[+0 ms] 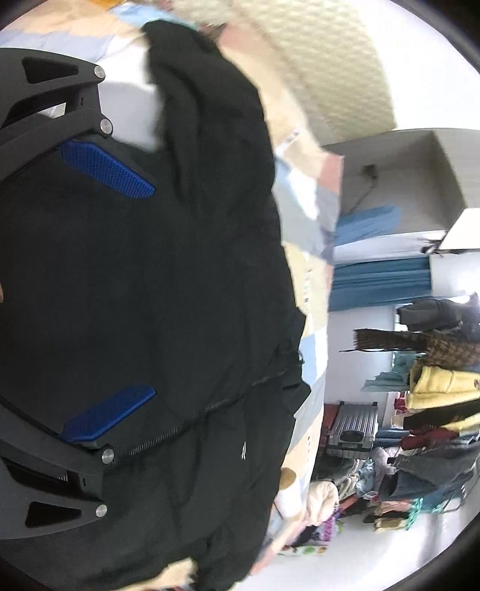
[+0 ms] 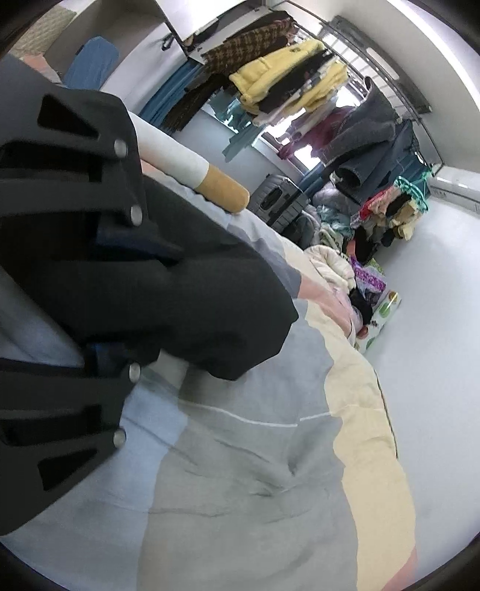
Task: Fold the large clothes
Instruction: 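Grasp the jacket sleeve cuff with the right gripper and lift it, then carry the held sleeve across the jacket body and release it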
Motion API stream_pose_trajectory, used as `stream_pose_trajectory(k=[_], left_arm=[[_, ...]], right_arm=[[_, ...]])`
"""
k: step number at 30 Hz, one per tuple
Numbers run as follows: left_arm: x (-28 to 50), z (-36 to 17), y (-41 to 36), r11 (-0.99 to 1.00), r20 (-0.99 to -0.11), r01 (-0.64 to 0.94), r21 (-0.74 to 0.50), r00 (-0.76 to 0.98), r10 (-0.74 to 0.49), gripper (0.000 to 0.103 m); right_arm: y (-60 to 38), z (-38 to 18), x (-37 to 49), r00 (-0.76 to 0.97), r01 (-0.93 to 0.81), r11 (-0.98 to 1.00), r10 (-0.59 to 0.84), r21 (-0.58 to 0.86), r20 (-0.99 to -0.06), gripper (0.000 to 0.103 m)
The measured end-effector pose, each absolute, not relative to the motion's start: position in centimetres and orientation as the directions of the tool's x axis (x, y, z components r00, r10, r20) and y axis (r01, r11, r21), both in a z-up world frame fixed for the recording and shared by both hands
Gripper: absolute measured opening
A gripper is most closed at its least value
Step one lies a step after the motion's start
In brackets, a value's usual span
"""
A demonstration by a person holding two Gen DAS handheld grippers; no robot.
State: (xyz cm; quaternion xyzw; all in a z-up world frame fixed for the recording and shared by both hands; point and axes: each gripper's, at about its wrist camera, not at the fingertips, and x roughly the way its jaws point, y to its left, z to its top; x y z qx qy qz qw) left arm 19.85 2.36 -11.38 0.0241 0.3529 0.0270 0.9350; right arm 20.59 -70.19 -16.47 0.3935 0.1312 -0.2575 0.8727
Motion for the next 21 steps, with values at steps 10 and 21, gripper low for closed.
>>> stream_pose_trajectory(k=[10, 21], left_arm=[[17.8, -10.0, 5.7, 0.997, -0.668, -0.079, -0.003, 0.742, 0.056, 0.102], [14.6, -7.0, 8.2, 0.995, -0.619, -0.092, -0.03, 0.784, 0.054, 0.102]], right_arm=[[-68.0, -12.4, 21.6, 0.792, 0.598, 0.647, -0.385, 0.473, -0.475, 0.005], [-63.5, 3.3, 18.8, 0.864, 0.494, 0.755, -0.37, 0.43, -0.342, 0.005]])
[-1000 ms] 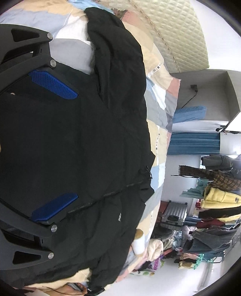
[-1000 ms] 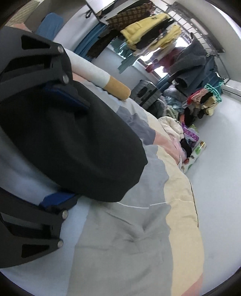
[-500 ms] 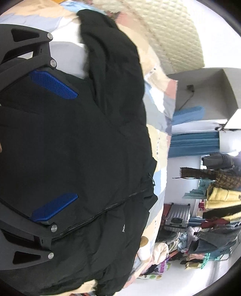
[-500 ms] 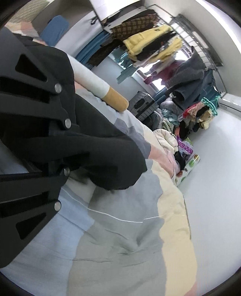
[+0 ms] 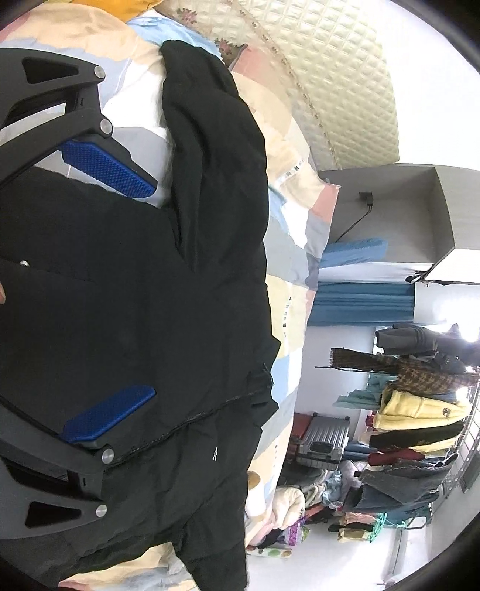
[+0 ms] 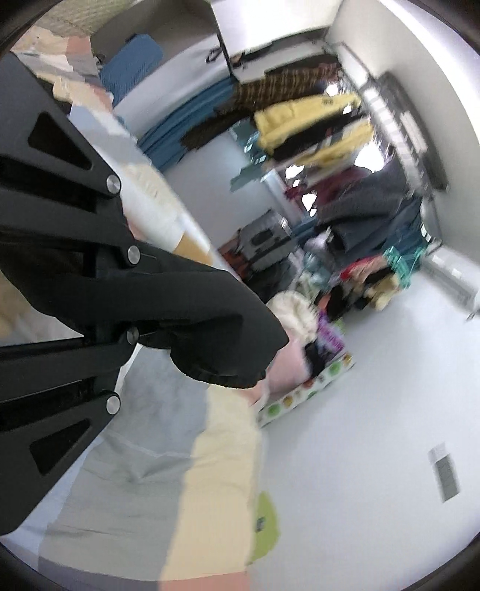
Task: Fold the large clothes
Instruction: 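Carry the held sleeve across the jacket body and release it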
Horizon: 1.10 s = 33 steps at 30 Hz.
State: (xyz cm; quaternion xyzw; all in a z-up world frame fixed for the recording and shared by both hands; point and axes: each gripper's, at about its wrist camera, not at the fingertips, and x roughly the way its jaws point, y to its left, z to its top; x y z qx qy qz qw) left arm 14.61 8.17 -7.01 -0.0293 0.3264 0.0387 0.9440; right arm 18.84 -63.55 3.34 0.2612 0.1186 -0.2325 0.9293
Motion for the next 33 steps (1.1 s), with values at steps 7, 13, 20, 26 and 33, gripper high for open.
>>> stream_pose_trajectory(k=[7, 13, 20, 26, 33], left_arm=[[12.7, -5.0, 9.2, 0.993, -0.577, -0.099, -0.064, 0.815, 0.044, 0.102], [11.5, -5.0, 7.5, 0.992, -0.539, -0.092, 0.087, 0.833, 0.125, 0.102], [10.8, -3.7, 9.9, 0.994, -0.517, -0.109, 0.014, 0.85, 0.1, 0.102], [11.2, -4.0, 13.1, 0.99, -0.493, -0.14, -0.005, 0.862, 0.12, 0.102], [11.4, -4.6, 16.1, 0.982, -0.474, -0.175, -0.072, 0.872, 0.121, 0.102]], right_arm=[[-54.5, 13.1, 20.4, 0.89, 0.43, 0.86, -0.353, 0.274, -0.289, 0.005], [-44.2, 18.3, 22.6, 0.943, 0.296, 0.94, -0.259, 0.168, -0.209, 0.005], [-30.7, 19.1, 26.0, 0.98, 0.092, 0.986, -0.065, 0.138, -0.188, 0.005], [-17.9, 14.3, 28.6, 0.958, -0.127, 0.99, 0.137, 0.056, -0.251, 0.005], [-5.4, 4.2, 30.4, 0.849, -0.321, 0.945, 0.317, 0.062, -0.422, 0.005]])
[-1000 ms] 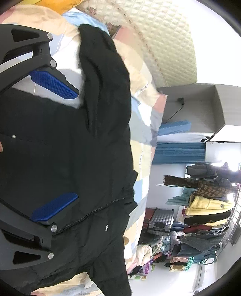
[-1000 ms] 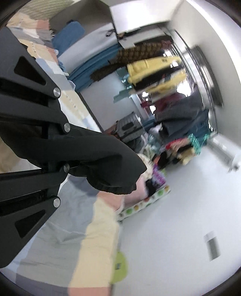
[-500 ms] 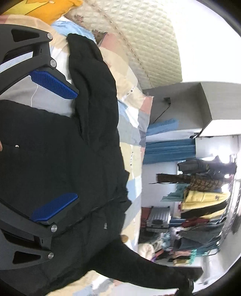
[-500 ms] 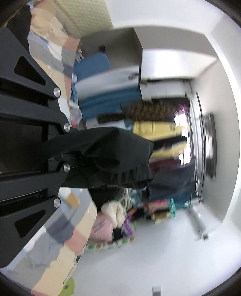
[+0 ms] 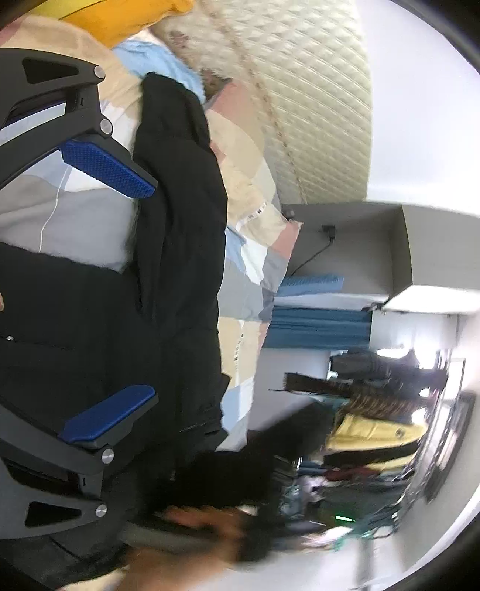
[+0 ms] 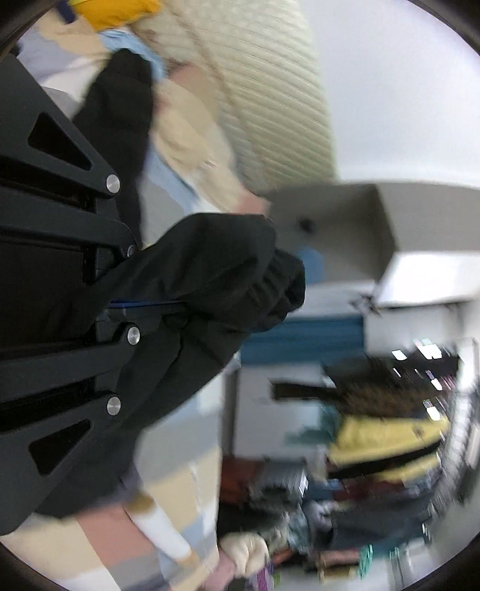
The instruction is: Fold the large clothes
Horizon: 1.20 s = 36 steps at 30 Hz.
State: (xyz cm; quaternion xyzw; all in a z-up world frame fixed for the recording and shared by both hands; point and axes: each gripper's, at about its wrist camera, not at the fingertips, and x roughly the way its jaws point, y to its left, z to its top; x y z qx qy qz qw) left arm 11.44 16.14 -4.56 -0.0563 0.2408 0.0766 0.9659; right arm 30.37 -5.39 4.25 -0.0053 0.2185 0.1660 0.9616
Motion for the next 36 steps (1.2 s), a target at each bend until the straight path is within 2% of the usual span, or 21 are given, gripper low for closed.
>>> stream_pose_trajectory(k=[8, 14, 18, 23, 28, 31, 33, 34, 36], left_arm=[[13.2, -6.8, 18.5, 0.973, -0.537, -0.202, -0.112, 0.836, 0.112, 0.102], [14.4, -8.0, 17.8, 0.98, -0.562, -0.161, -0.118, 0.825, 0.068, 0.102], [14.7, -8.5, 17.7, 0.979, -0.561, -0.17, -0.114, 0.824, 0.078, 0.102], [14.5, -8.6, 18.0, 0.976, -0.573, -0.169, -0.138, 0.818, 0.061, 0.102], [13.2, -7.6, 18.2, 0.97, -0.562, -0.163, -0.178, 0.827, 0.036, 0.102], [12.3, -6.9, 18.1, 0.97, -0.551, -0.155, -0.187, 0.834, 0.027, 0.102], [11.8, -6.6, 17.9, 0.97, -0.546, -0.153, -0.188, 0.837, 0.026, 0.102], [11.6, -6.4, 18.0, 0.97, -0.544, -0.151, -0.191, 0.838, 0.024, 0.102], [11.2, -6.1, 18.0, 0.969, -0.539, -0.143, -0.202, 0.842, 0.012, 0.102]], right_arm=[[0.1, -7.0, 29.6, 0.737, -0.386, 0.92, 0.353, 0.07, -0.576, 0.005], [2.5, -14.4, 30.3, 0.624, -0.386, 0.923, 0.255, -0.007, -0.739, 0.005], [2.5, -15.1, 30.6, 0.61, -0.381, 0.924, 0.237, -0.018, -0.756, 0.005], [2.3, -13.4, 30.1, 0.617, -0.378, 0.926, 0.233, -0.023, -0.752, 0.007], [1.5, -11.6, 28.9, 0.571, -0.382, 0.923, 0.271, 0.04, -0.775, 0.012], [1.3, -10.3, 27.8, 0.57, -0.403, 0.915, 0.261, 0.011, -0.779, 0.026], [1.2, -9.5, 26.9, 0.565, -0.418, 0.909, 0.261, 0.001, -0.783, 0.068], [1.1, -9.1, 26.5, 0.568, -0.417, 0.909, 0.259, -0.002, -0.781, 0.076], [0.4, -7.7, 25.6, 0.593, -0.408, 0.913, 0.266, 0.001, -0.76, 0.078]])
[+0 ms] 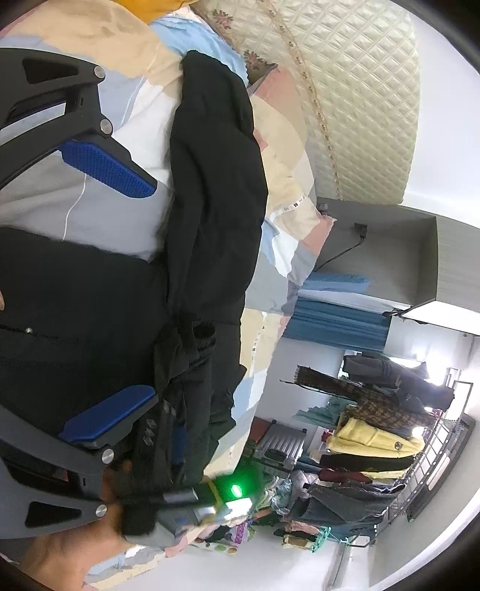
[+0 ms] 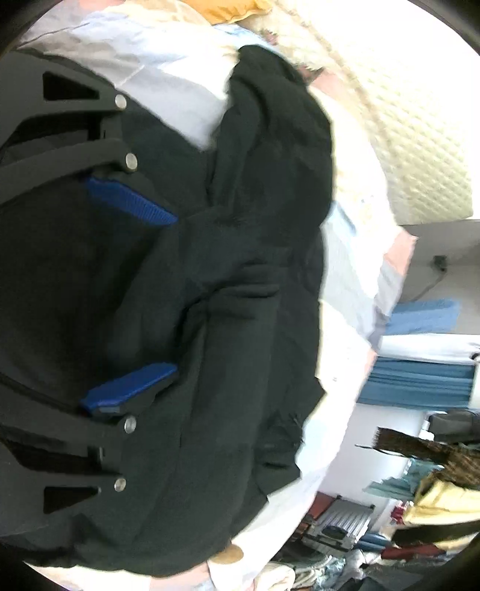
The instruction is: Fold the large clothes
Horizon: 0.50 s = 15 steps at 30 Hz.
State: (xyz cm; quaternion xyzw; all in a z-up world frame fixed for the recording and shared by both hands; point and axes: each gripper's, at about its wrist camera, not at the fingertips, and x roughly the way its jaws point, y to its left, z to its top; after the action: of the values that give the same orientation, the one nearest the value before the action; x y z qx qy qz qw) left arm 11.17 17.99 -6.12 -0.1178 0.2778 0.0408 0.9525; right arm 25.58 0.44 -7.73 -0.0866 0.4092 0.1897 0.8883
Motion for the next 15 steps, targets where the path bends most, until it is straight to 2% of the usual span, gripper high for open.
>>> stream_pose_trajectory(k=[10, 15], left_arm=[[8.5, -3.7, 15.9, 0.976, -0.5, -0.118, -0.181, 0.866, 0.012, 0.102], [7.3, -3.8, 14.3, 0.981, -0.481, -0.059, -0.184, 0.876, -0.038, 0.102]], right_arm=[[-6.9, 1.3, 20.8, 0.726, -0.335, 0.94, 0.304, 0.068, -0.617, 0.079], [-10.5, 3.8, 17.5, 0.792, -0.3, 0.954, 0.263, 0.024, -0.551, 0.081]])
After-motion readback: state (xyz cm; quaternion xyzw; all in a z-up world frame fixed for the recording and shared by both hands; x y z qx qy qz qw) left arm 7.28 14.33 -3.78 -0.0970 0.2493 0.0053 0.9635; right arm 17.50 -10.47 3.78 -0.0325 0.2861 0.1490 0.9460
